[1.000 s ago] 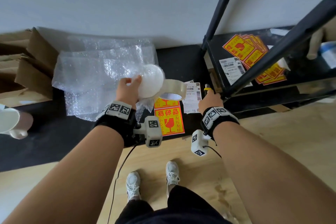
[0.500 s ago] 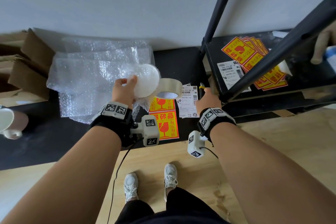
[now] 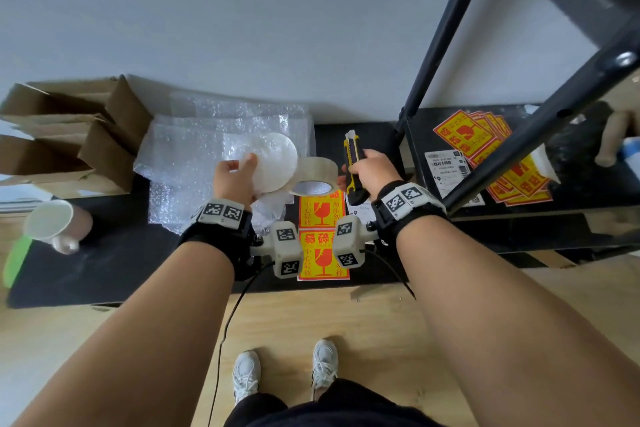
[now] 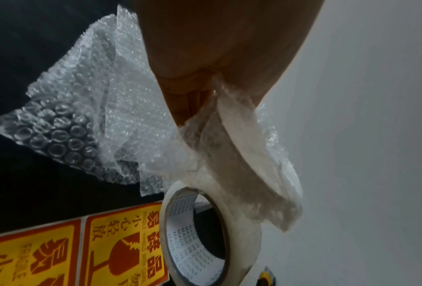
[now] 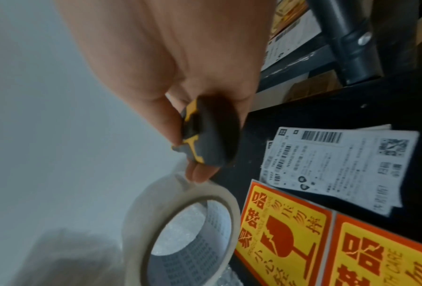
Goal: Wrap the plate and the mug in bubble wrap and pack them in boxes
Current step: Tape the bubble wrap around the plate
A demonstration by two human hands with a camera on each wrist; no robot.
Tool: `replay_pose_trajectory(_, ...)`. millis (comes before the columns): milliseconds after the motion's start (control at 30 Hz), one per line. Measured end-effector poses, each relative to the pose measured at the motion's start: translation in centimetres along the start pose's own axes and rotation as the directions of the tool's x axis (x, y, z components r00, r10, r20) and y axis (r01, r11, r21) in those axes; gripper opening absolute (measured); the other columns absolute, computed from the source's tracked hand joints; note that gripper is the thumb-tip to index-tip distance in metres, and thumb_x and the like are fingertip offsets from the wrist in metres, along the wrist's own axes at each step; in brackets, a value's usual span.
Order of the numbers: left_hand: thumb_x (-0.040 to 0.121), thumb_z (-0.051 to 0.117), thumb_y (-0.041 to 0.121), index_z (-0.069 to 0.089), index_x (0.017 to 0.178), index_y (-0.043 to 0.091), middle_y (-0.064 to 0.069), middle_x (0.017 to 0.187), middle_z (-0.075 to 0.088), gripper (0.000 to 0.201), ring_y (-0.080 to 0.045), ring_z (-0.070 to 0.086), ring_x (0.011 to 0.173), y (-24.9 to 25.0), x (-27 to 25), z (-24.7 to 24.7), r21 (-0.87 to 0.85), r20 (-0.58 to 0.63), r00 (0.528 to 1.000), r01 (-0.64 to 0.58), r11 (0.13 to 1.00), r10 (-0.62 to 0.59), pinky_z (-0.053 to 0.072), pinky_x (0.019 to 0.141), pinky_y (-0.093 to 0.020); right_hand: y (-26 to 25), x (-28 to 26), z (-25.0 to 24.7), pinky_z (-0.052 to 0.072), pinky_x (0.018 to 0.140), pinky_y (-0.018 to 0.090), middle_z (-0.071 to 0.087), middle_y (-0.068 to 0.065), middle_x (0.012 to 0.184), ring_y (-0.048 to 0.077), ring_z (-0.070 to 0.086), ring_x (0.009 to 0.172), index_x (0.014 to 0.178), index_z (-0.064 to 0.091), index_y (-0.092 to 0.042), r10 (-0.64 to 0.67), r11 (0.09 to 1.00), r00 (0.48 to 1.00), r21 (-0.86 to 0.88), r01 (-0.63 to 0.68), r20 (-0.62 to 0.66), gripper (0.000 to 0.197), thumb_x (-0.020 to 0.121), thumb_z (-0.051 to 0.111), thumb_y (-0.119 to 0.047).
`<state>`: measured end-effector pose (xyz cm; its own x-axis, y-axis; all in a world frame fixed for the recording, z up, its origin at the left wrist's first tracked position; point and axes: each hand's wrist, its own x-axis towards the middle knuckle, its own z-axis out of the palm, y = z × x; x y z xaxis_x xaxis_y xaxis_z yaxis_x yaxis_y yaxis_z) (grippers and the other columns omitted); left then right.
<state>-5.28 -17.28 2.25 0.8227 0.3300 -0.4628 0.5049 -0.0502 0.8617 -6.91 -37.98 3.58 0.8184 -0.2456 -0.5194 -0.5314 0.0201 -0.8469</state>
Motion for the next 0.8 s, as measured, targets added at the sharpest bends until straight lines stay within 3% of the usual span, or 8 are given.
replay_pose_trajectory(100, 0.094, 0.057, 0.037, 0.044, 0.13, 0.01, -0.006, 0.109, 0.05, 0.047, -0.023, 0.055, 0.094, -0.3, 0.5, -1.5, -0.038, -0.036, 0.999, 0.017, 0.999, -0.019, 0.056, 0.084, -0.04, -0.6, -0.4, 0.9, 0.056, 0.069, 0.043, 0.057, 0.017, 0.086, 0.03, 0.062, 0.066, 0.118, 0.052, 0.005, -0.043, 0.999, 0.997, -0.009, 0.044, 0.061, 0.024, 0.095, 0.045, 0.005)
replay_pose_trajectory(200, 0.093, 0.058, 0.038, 0.046, 0.128, 0.011, -0.005, 0.107, 0.051, 0.045, -0.02, 0.056, 0.086, -0.6, 1.0, -3.1, -0.076, -0.063, 0.997, 0.043, 0.996, -0.048, 0.056, 0.086, -0.042, -1.5, -0.9, 2.2, 0.054, 0.079, 0.05, 0.059, 0.018, 0.081, 0.032, 0.062, 0.068, 0.112, 0.052, 0.006, -0.044, 0.999, 0.991, -0.026, 0.047, 0.125, 0.019, 0.094, 0.048, 0.005)
replay_pose_trajectory(400, 0.09, 0.061, 0.043, 0.048, 0.129, 0.014, -0.005, 0.106, 0.056, 0.051, -0.026, 0.061, 0.096, -1.4, 1.9, -7.0, -0.149, -0.125, 0.985, 0.104, 0.983, -0.123, 0.056, 0.086, -0.047, -2.3, -1.4, 5.2, 0.055, 0.086, 0.052, 0.065, 0.018, 0.096, 0.033, 0.069, 0.083, 0.118, 0.055, 0.003, -0.074, 0.983, 0.968, -0.144, 0.11, 0.239, 0.028, 0.091, 0.054, 0.008)
replay_pose_trajectory(533, 0.087, 0.063, 0.046, 0.052, 0.125, 0.012, -0.008, 0.107, 0.06, 0.052, -0.028, 0.063, 0.096, -2.3, 2.5, -9.8, -0.158, -0.157, 0.978, 0.113, 0.981, -0.138, 0.056, 0.086, -0.048, -2.3, -1.9, 7.7, 0.054, 0.085, 0.057, 0.065, 0.02, 0.087, 0.042, 0.068, 0.085, 0.099, 0.06, 0.004, -0.115, 0.978, 0.962, -0.141, 0.154, 0.248, 0.009, 0.091, 0.057, 0.005)
replay_pose_trajectory(600, 0.087, 0.063, 0.044, 0.055, 0.117, 0.011, -0.01, 0.11, 0.06, 0.046, -0.03, 0.063, 0.097, -2.8, 2.8, -11.2, -0.163, -0.167, 0.975, 0.12, 0.979, -0.147, 0.056, 0.085, -0.05, -2.0, -2.1, 9.2, 0.056, 0.08, 0.055, 0.065, 0.018, 0.079, 0.036, 0.068, 0.072, 0.091, 0.062, 0.002, -0.122, 0.978, 0.96, -0.133, 0.159, 0.251, 0.005, 0.092, 0.056, 0.002)
replay_pose_trajectory(667, 0.086, 0.063, 0.043, 0.058, 0.108, 0.01, -0.013, 0.111, 0.061, 0.04, -0.032, 0.064, 0.097, -3.5, 3.3, -12.6, -0.169, -0.17, 0.973, 0.127, 0.977, -0.156, 0.056, 0.084, -0.052, -1.9, -2.5, 10.7, 0.058, 0.066, 0.043, 0.064, 0.017, 0.079, 0.026, 0.066, 0.058, 0.096, 0.061, 0.003, -0.133, 0.973, 0.958, -0.148, 0.175, 0.255, 0.008, 0.093, 0.055, 0.0)
replay_pose_trajectory(733, 0.085, 0.062, 0.044, 0.059, 0.113, 0.009, -0.014, 0.112, 0.063, 0.045, -0.033, 0.066, 0.095, -4.3, 3.8, -13.9, -0.159, -0.177, 0.969, 0.143, 0.977, -0.171, 0.057, 0.082, -0.051, -1.7, -3.0, 12.3, 0.056, 0.052, 0.032, 0.063, 0.016, 0.077, 0.02, 0.064, 0.048, 0.103, 0.06, 0.005, -0.144, 0.971, 0.955, -0.149, 0.187, 0.258, 0.012, 0.094, 0.055, -0.001)
replay_pose_trajectory(800, 0.086, 0.061, 0.044, 0.057, 0.121, 0.008, -0.014, 0.111, 0.063, 0.051, -0.032, 0.066, 0.091, -5.1, 4.4, -15.3, -0.138, -0.186, 0.964, 0.167, 0.976, -0.192, 0.058, 0.08, -0.048, -1.3, -3.3, 14.0, 0.054, 0.047, 0.028, 0.061, 0.015, 0.073, 0.018, 0.061, 0.043, 0.109, 0.059, 0.007, -0.134, 0.973, 0.954, -0.145, 0.177, 0.27, 0.016, 0.094, 0.055, -0.001)
